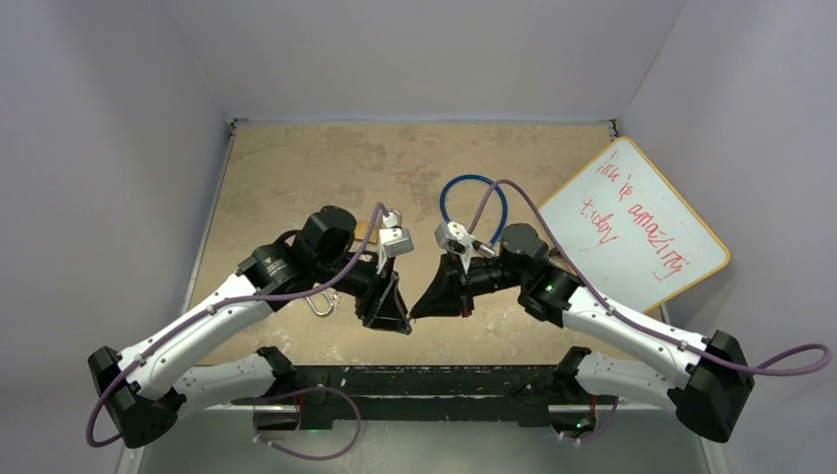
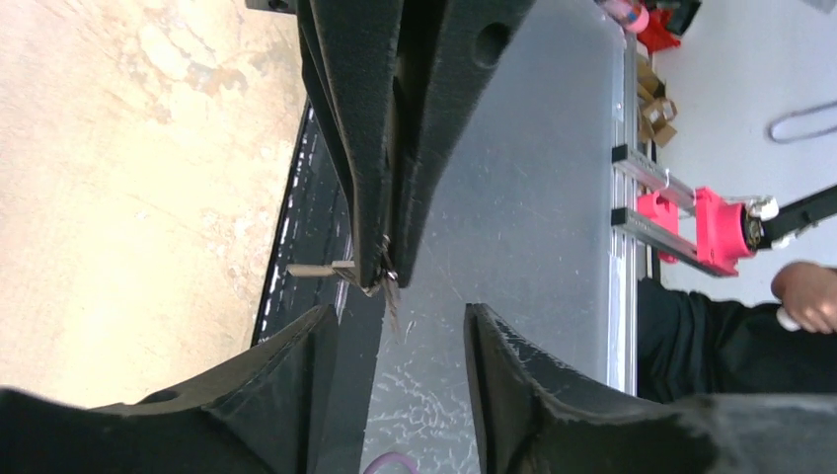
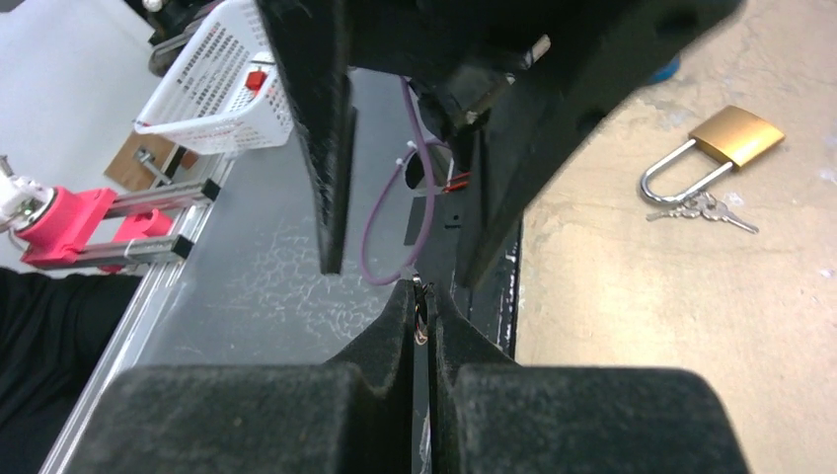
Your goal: Unlock with the key
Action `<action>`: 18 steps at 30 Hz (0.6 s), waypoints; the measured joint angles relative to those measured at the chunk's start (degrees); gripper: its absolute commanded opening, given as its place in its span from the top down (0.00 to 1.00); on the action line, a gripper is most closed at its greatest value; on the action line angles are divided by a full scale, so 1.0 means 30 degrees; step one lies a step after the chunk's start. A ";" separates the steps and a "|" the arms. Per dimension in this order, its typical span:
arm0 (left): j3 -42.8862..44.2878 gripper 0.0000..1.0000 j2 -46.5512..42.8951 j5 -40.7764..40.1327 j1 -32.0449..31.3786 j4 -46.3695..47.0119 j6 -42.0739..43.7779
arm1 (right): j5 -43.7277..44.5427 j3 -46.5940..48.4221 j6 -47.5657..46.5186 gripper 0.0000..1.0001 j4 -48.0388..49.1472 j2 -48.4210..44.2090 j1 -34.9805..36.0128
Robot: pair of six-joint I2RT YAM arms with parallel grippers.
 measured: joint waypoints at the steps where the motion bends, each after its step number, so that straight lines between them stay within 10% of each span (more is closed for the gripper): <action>1: 0.0022 0.38 -0.0248 -0.0313 0.0000 0.0000 -0.0015 | 0.0459 -0.0328 0.0321 1.00 0.0342 -0.0233 0.0000; 18: -0.4612 0.41 -0.8641 -1.1016 0.0007 0.9020 -0.8378 | 1.1373 -0.3781 0.9471 1.00 1.0163 -0.1945 0.0007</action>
